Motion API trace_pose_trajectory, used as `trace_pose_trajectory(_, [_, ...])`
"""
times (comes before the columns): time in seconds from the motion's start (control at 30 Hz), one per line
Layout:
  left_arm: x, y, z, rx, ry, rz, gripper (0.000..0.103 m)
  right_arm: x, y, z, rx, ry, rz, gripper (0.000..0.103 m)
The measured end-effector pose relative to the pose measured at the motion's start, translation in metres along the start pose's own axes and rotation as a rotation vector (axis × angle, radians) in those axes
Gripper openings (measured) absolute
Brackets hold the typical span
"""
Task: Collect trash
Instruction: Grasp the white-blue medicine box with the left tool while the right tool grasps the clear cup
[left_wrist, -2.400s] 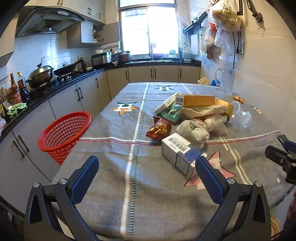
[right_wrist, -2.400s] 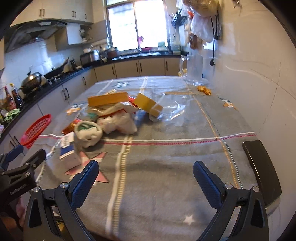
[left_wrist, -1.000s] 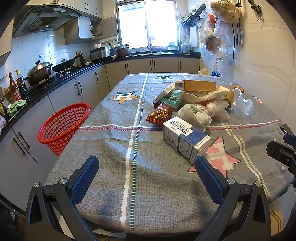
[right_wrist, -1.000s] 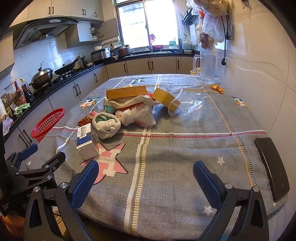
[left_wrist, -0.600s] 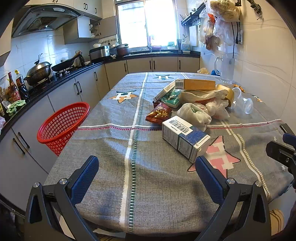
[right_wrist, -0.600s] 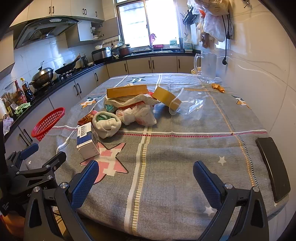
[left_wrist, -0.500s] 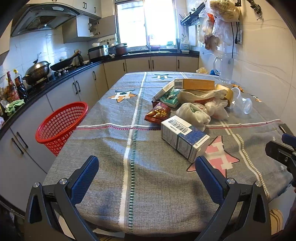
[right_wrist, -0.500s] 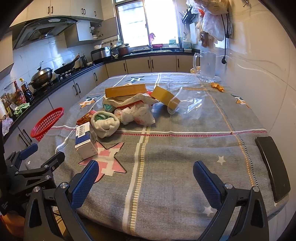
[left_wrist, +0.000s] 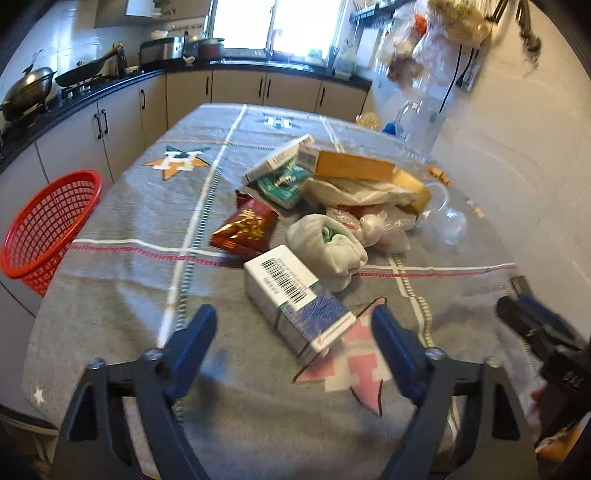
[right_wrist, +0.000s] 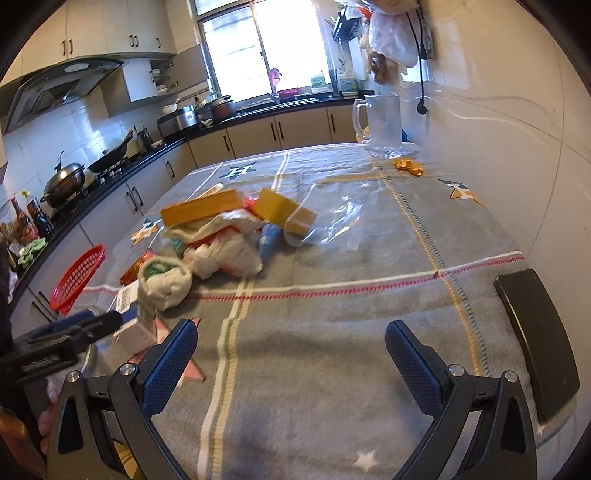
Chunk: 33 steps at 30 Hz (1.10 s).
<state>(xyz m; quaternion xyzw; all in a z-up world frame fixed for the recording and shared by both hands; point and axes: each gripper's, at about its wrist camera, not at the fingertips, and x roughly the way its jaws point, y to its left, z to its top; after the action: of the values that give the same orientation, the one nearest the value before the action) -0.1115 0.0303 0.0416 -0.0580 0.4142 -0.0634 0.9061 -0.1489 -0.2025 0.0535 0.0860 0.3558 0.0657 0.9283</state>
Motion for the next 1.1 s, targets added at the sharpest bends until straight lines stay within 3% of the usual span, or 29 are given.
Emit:
trace_pose_trajectory(0.13, [0.021,-0.011,0.006,0.018,0.042,0.034,0.071,0.011,-0.017,0.017,0.027,0.01,0.006,0.103])
trace_pose_trajectory(0.2, [0.028,-0.015,0.007,0.039,0.054,0.05,0.058,0.019,-0.028,0.027,0.051,0.023,0.009,0.103])
trace_pose_trajectory(0.57, [0.036,-0.001,0.012,0.119,0.032,0.139,0.046,0.062,-0.057,0.081,0.196,0.075,0.096,0.103])
trace_pose_trajectory(0.83, [0.046,0.018,0.012,0.095,0.061,0.125,0.044,0.105,-0.067,0.103,0.305,0.132,0.079,0.103])
trace_pose_trajectory(1.0, [0.046,0.02,0.012,0.1,0.044,0.121,0.034,0.126,-0.067,0.105,0.322,0.176,0.059,0.103])
trace_pose_trajectory(1.1, [0.046,0.022,0.011,0.093,0.039,0.106,0.034,0.129,-0.068,0.101,0.32,0.194,0.051,0.094])
